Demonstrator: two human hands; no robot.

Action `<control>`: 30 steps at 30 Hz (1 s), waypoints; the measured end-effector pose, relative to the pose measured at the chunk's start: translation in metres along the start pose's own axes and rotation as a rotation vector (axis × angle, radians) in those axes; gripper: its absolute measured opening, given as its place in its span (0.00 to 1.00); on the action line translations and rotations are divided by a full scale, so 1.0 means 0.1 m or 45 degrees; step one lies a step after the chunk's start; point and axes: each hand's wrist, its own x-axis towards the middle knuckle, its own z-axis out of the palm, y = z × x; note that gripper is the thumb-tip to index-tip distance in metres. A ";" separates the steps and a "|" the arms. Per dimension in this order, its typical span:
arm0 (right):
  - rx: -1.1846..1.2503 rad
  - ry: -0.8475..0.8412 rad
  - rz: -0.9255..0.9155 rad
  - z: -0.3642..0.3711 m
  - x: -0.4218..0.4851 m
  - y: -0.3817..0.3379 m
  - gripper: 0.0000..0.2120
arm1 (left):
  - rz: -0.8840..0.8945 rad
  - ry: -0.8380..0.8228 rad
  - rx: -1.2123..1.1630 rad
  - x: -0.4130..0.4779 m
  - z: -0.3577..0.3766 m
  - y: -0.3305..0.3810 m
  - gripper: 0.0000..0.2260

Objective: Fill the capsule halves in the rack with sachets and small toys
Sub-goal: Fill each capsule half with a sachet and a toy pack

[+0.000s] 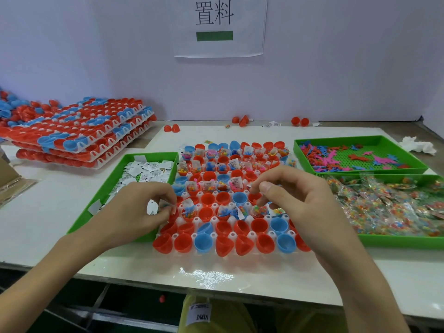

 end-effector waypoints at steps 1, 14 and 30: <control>-0.001 -0.001 0.002 0.00 0.00 0.00 0.10 | -0.005 0.002 0.001 0.00 -0.01 0.01 0.17; -0.001 -0.018 0.015 0.00 0.00 0.01 0.10 | 0.026 0.007 0.042 0.01 -0.03 0.04 0.13; 0.004 -0.016 0.005 -0.01 0.00 0.01 0.11 | -0.054 0.133 -0.093 -0.01 -0.06 0.12 0.13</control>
